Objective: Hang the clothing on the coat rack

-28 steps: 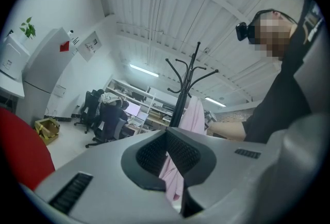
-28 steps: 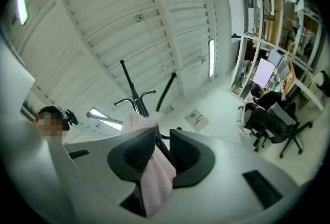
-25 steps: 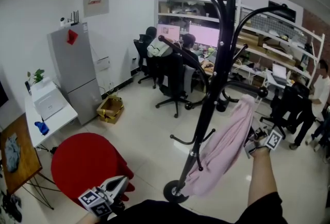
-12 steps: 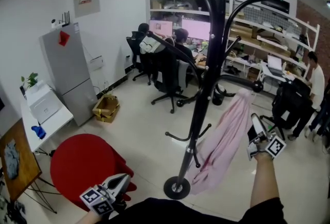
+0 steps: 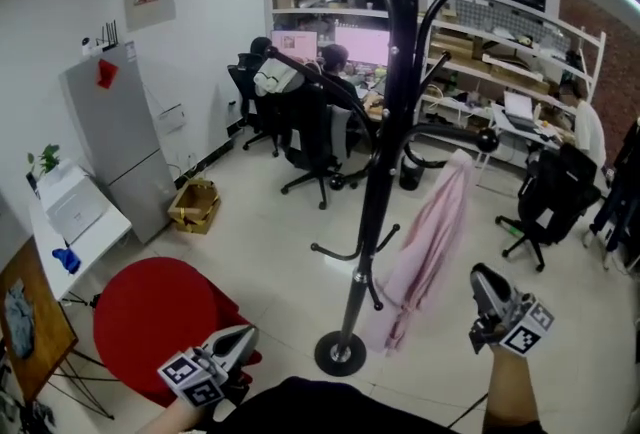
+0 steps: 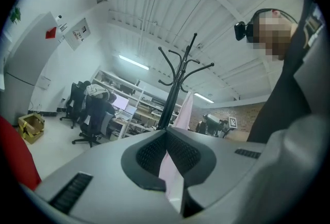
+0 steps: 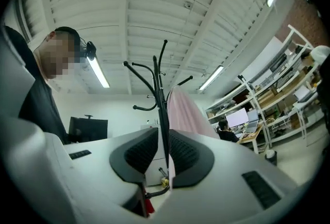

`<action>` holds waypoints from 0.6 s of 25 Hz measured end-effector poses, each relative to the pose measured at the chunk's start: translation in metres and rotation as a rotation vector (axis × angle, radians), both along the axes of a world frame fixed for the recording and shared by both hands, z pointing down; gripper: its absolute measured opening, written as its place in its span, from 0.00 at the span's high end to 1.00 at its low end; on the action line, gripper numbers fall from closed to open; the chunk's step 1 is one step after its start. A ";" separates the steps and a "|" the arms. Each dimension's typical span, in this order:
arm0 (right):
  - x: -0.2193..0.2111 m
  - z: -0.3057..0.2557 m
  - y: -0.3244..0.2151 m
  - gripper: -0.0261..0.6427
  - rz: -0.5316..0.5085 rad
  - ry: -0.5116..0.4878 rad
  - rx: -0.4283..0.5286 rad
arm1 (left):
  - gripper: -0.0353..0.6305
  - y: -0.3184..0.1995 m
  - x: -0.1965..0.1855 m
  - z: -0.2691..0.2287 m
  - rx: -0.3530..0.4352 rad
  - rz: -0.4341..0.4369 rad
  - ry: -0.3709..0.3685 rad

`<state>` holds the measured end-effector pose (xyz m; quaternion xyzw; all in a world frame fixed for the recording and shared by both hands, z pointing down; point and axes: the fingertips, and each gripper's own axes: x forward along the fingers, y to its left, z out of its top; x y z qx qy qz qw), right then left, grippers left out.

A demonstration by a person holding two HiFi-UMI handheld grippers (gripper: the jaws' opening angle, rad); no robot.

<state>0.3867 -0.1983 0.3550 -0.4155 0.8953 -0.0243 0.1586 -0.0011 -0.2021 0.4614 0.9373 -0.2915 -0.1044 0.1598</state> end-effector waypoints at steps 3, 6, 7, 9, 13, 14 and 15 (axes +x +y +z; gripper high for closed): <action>-0.042 0.032 0.008 0.88 -0.060 0.003 -0.050 | 0.96 0.006 0.001 0.004 -0.002 0.027 0.004; -0.091 0.070 0.012 0.88 -0.132 0.008 -0.117 | 0.96 0.013 -0.007 0.010 -0.006 0.038 0.001; -0.109 0.083 0.013 0.88 -0.158 0.019 -0.141 | 0.96 0.014 -0.011 0.012 -0.007 0.036 0.001; -0.150 0.111 0.018 0.88 -0.211 0.052 -0.188 | 0.96 0.018 -0.021 0.015 -0.008 0.026 0.000; -0.229 0.162 0.030 0.90 -0.306 0.088 -0.270 | 0.96 0.029 -0.046 0.020 -0.007 -0.015 -0.008; -0.249 0.170 0.033 0.91 -0.330 0.099 -0.286 | 0.96 0.031 -0.052 0.021 -0.003 -0.029 0.000; -0.269 0.177 0.036 0.93 -0.356 0.111 -0.297 | 0.96 0.034 -0.059 0.021 0.001 -0.043 0.012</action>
